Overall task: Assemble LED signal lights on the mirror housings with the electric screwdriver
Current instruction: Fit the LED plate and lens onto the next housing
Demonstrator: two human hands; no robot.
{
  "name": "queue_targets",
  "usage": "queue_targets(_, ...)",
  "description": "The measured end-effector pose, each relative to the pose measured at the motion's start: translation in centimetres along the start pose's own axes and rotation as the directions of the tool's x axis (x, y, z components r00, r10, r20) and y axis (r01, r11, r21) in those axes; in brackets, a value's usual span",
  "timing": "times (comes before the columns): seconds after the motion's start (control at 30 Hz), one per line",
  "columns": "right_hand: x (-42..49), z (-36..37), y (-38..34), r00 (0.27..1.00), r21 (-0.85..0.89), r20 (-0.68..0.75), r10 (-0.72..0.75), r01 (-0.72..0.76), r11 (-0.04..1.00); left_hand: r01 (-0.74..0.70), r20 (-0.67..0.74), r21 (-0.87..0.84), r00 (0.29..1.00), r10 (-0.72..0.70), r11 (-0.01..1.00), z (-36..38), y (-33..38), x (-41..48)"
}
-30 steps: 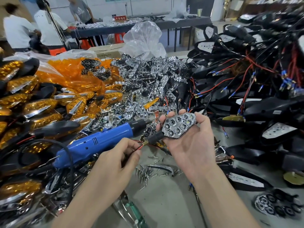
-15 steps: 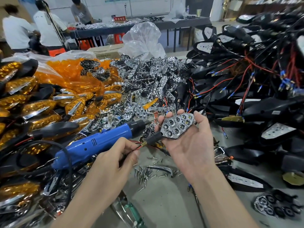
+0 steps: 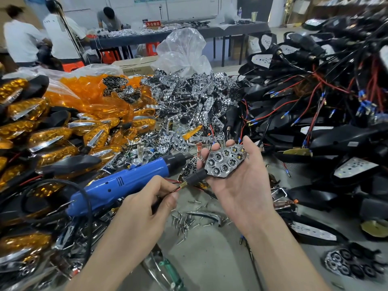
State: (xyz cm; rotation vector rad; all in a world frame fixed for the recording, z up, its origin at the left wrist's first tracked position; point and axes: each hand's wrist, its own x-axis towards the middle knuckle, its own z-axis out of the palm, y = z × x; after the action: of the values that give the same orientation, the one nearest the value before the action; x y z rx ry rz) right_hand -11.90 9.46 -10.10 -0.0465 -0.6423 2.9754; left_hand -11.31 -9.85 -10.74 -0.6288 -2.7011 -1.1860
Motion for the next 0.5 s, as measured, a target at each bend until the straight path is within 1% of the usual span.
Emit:
queue_targets(0.27,-0.17,0.29,0.16,1.000,-0.021,-0.003,-0.022,0.022,1.000,0.008,0.005,-0.015,1.000,-0.008,1.000,0.10,-0.20,-0.02)
queue_targets(0.5,-0.26,0.64,0.17,0.999,-0.079,-0.019,-0.047,0.046,0.996,-0.009,0.007,-0.036,1.000,0.009,0.999,0.04,-0.31,-0.11)
